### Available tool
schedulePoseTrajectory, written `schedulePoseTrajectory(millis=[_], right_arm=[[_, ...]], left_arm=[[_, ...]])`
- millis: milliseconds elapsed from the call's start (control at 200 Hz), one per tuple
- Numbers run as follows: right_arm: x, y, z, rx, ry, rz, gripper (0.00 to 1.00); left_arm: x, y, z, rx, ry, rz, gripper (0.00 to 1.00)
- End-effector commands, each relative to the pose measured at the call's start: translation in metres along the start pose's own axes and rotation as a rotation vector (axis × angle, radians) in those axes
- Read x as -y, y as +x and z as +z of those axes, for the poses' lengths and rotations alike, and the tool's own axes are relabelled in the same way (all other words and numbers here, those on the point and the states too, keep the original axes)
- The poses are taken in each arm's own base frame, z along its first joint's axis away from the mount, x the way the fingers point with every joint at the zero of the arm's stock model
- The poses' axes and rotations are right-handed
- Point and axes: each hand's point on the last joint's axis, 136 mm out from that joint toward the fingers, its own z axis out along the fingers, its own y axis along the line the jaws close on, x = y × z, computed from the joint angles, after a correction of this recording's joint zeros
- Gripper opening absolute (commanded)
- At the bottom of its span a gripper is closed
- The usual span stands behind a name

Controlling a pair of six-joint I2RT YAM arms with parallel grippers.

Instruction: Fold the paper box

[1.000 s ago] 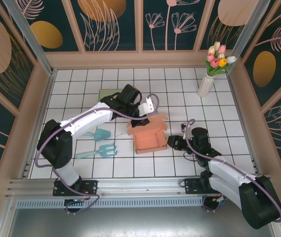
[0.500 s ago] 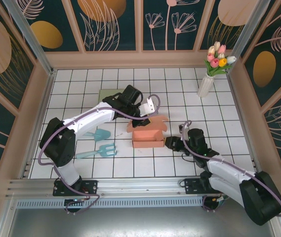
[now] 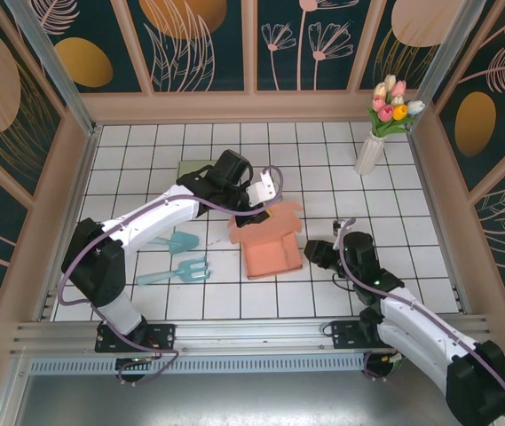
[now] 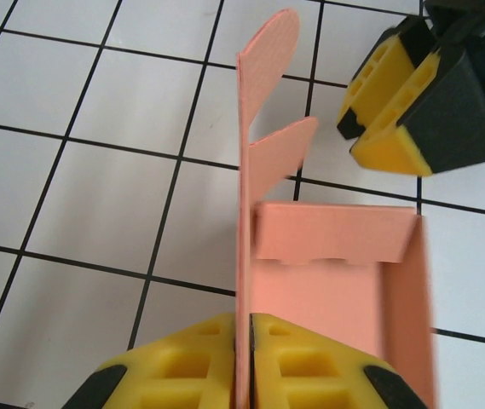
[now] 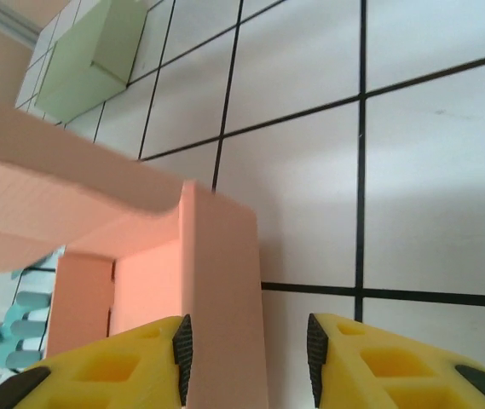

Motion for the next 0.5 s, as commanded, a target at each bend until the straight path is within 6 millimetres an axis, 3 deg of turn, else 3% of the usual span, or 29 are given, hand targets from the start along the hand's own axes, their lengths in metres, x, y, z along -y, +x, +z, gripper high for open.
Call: schedulePoseTrajectory(millis=[0, 95, 240, 495], right_arm=[[-0.01, -0.028, -0.011, 0.094, 0.017, -0.013, 0.43], [-0.018, -0.029, -0.011, 0.082, -0.016, -0.039, 0.44], [-0.03, -0.01, 0.002, -0.027, -0.11, -0.069, 0.44], [-0.024, 0.013, 0.019, -0.13, -0.124, -0.056, 0.39]], left_arm=[[-0.002, -0.005, -0.004, 0.009, -0.033, -0.006, 0.14], [0.0, -0.006, -0.004, 0.01, -0.031, -0.002, 0.14], [0.003, -0.008, -0.004, 0.021, -0.011, 0.008, 0.14], [0.004, -0.007, -0.001, 0.015, -0.001, 0.009, 0.14]])
